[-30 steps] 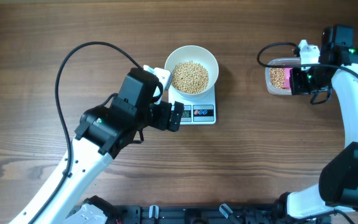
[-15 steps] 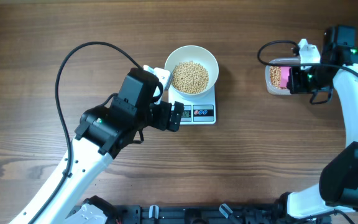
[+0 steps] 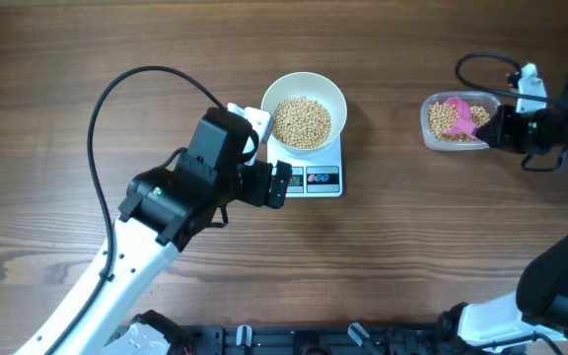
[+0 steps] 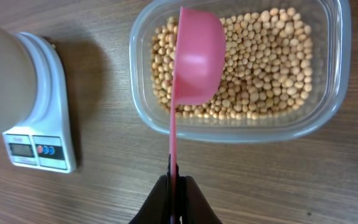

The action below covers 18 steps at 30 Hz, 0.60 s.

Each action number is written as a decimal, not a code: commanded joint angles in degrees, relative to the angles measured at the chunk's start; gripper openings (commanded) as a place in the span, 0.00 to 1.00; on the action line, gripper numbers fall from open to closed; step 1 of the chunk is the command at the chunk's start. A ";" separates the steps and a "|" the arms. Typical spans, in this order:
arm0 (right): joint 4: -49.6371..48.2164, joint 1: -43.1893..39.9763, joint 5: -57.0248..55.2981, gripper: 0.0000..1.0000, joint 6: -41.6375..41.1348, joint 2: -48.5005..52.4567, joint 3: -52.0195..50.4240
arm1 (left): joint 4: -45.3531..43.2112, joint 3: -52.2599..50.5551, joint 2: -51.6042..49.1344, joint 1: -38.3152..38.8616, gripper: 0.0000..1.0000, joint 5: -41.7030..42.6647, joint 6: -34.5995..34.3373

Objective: Scoop item into bowl and weigh 150g on scale
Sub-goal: 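Drag the pink scoop through the soybeans to fill it, then lift the filled scoop and carry it over the white bowl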

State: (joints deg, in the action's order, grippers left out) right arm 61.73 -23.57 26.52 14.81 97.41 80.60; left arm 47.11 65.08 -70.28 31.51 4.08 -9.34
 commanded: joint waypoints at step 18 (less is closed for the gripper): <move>4.00 -11.98 17.86 0.04 -0.59 0.76 -0.81 | -0.13 -0.26 0.42 0.15 1.00 -0.94 -0.55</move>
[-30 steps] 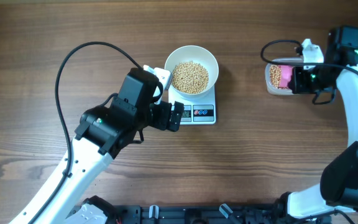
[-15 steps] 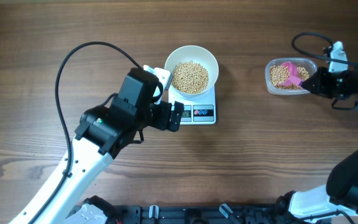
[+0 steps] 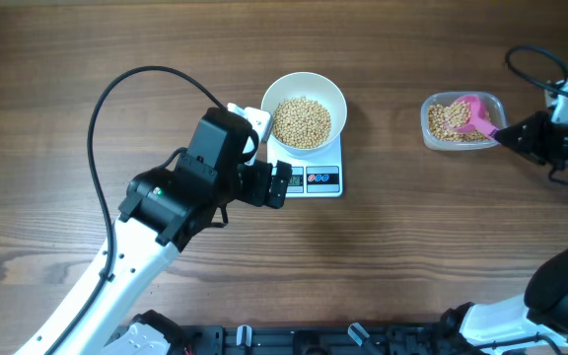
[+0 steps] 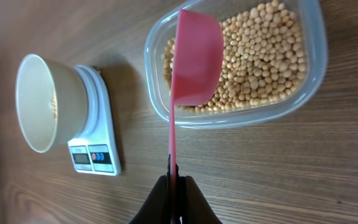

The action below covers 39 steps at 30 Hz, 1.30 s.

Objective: Scoop item into bowl and weigh 150g on scale
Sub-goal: 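Lift the filled scoop and carry it over the white bowl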

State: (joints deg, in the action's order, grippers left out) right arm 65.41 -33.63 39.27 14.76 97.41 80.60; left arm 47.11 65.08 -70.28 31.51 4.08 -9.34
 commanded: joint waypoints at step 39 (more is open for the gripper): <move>3.96 9.86 36.26 0.04 -4.24 0.74 -0.79 | -0.13 -0.26 0.42 0.15 1.00 -0.94 -0.55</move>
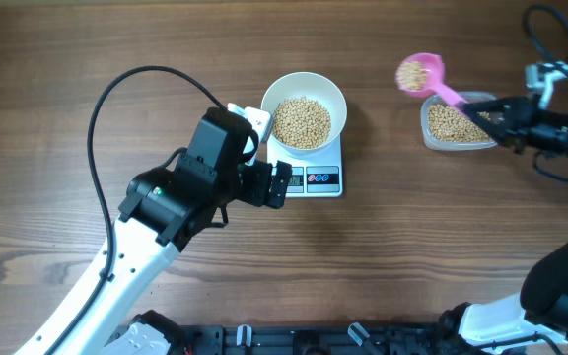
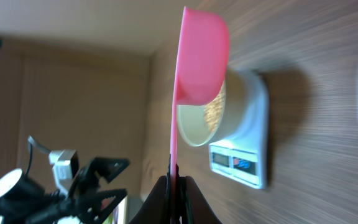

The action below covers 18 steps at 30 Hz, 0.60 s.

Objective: Scoop item into bowl and weigh 150g on scale
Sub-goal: 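Lift the filled scoop and carry it over the white bowl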

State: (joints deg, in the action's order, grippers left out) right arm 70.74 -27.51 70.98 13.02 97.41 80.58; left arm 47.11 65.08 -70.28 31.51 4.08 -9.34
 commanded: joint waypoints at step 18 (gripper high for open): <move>-19.80 26.27 -20.76 0.05 -19.87 0.72 -0.76 | -0.13 -0.26 0.42 0.15 1.00 -0.94 -0.55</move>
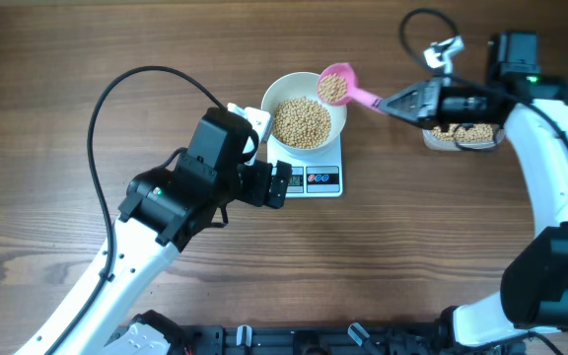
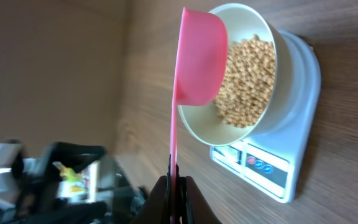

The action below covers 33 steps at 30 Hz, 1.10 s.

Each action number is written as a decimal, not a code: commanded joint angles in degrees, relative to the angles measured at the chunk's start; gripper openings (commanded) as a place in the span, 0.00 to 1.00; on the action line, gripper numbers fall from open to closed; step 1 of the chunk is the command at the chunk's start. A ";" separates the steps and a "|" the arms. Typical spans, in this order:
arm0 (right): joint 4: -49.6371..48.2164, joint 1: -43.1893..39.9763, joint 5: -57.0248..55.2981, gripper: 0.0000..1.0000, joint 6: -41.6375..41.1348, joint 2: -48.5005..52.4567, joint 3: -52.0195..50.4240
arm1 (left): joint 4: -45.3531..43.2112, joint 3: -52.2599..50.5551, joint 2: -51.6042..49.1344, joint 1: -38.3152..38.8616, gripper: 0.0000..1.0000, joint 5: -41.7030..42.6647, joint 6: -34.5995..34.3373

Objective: Scoop item into bowl and weigh 150g on scale
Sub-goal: 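Lift the filled scoop and carry it over the white bowl, then tip the pink scoop to pour soybeans into the white bowl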

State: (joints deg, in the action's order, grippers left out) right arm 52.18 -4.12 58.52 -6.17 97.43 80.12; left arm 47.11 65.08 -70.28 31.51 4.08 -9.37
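A white bowl point(image 1: 304, 118) partly filled with tan beans stands on the small white scale point(image 1: 319, 179). My right gripper point(image 1: 394, 103) is shut on the handle of the pink scoop point(image 1: 337, 87). The scoop holds beans and hovers over the bowl's right rim; in the right wrist view the pink scoop point(image 2: 197, 59) hangs edge-on above the bowl point(image 2: 244, 74), with the gripper point(image 2: 176, 186) clamped on its handle. My left gripper point(image 1: 282, 184) rests at the scale's left side, its jaws hard to read. The clear tub of beans point(image 1: 459, 133) lies under the right arm.
The scale's display and buttons point(image 2: 253, 163) face the table's front. A black cable point(image 1: 106, 108) arcs over the left of the wooden table point(image 1: 412, 256). The right arm point(image 1: 550, 148) reaches in from the right edge.
The right gripper has carried the loaded pink scoop from above the tub's left end leftward to the bowl's right rim. The left arm has stayed put.
The right gripper first held the scoop low in the tub of beans, then farther right in the tub. Later the scoop, holding beans, was raised above the tub's left end. Now it hangs over the bowl on the scale. The left arm has not moved.
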 commanded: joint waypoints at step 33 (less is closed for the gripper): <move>-9.94 26.47 -53.05 0.04 15.43 -5.42 -0.20 | -0.13 -0.26 0.42 0.15 1.00 -0.94 -0.52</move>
State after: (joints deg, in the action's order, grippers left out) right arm 42.06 21.65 11.57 6.76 93.41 80.01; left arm 47.11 65.08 -70.28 31.51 4.03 -9.34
